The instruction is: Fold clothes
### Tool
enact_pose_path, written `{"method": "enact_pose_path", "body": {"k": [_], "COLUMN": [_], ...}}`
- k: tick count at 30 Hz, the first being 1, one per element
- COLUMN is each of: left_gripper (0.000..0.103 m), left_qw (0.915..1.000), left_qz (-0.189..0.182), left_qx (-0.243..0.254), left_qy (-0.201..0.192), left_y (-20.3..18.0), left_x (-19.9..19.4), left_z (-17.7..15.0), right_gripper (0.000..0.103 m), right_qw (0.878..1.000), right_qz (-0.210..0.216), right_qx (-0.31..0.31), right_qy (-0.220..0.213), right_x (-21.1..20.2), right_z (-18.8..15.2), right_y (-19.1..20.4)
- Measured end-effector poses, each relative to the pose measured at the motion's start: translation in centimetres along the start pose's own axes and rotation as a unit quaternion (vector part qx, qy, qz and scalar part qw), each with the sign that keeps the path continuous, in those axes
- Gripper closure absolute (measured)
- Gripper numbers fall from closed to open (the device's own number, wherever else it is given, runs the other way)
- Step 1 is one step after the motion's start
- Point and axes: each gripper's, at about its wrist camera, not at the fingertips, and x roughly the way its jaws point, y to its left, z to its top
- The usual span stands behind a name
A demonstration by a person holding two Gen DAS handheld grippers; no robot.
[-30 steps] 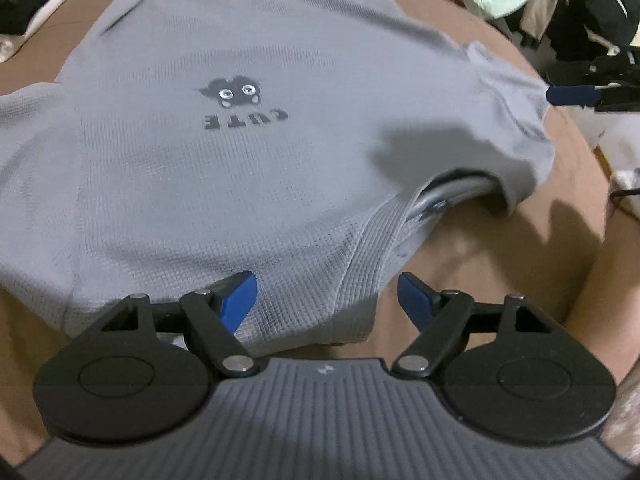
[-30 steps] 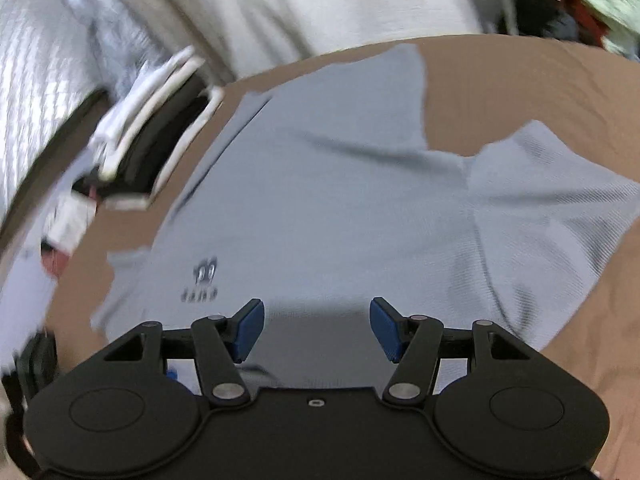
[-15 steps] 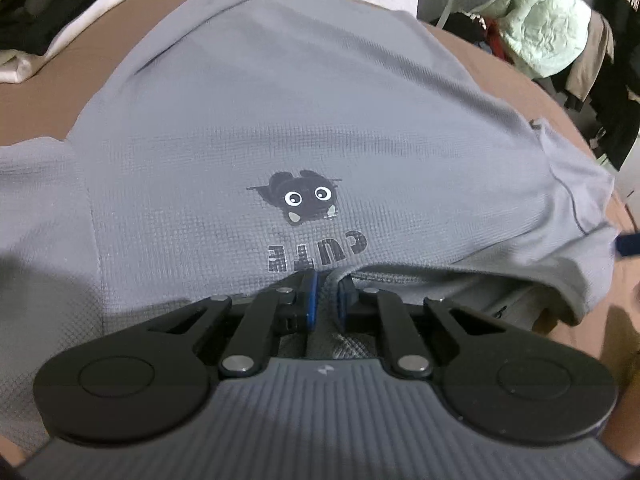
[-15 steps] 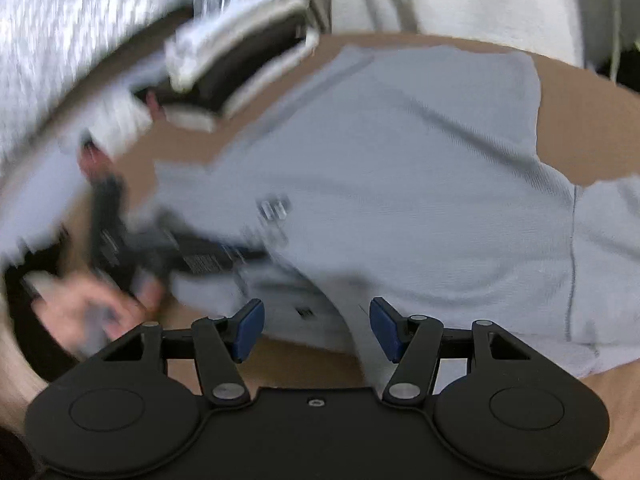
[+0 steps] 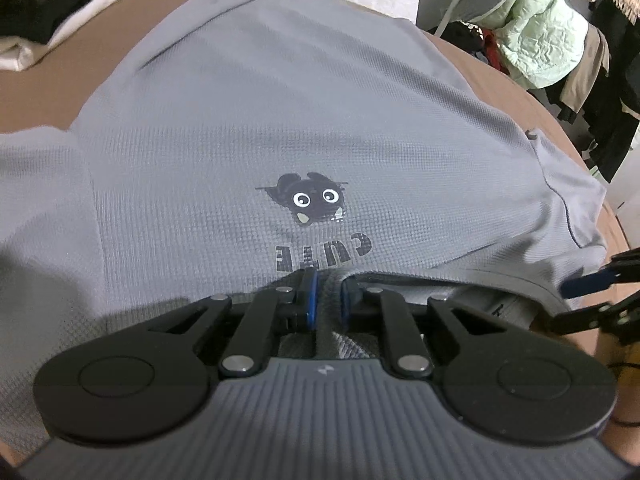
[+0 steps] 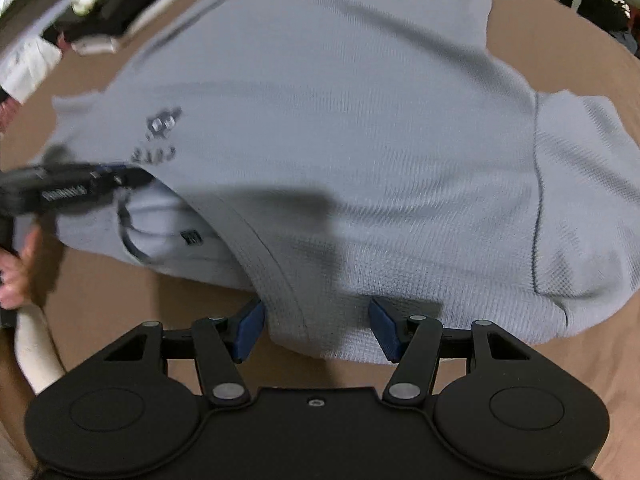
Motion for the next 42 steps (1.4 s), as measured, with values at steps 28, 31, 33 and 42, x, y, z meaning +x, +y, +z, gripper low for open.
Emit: {"method": "enact_pose_path", "body": {"k": [28,31,33,42], "left_gripper": [0.095,0.092,0.084,0.048], "left_qw": [0.9867,0.9839,0.9834,0.9916], "left_qz": [0.085,0.092,0.091,-0.003], "left_qx": [0.097,0.099,0.099,0.117], "left_qy": [0.099,0.116,0.122,0.056], "left_y": [-6.6,-6.7,-6.8,-7.7], "left_x": [-7.9,-6.7,-6.6,-9.4], "left_z": [-6.6,-7.3,-7.1,-7.0], "right_gripper": [0.092,0.092,0.091,0.061], "right_qw": [0.989,0.984,0.983,0.979], "right_qz": [0.067,0.061,0.054,0.177], "right_qx": [-0.127,-0.146,-0.147,-0.098], "right_qy": [0.034,0.079,0.099,-0.016], "right_x": [-6.5,-4.4,-3.7,-9.5], "right_z": [-2.6,-2.8,-2.8,-1.0], "right_y": [0.1,0.2,0.3,-2.9]}}
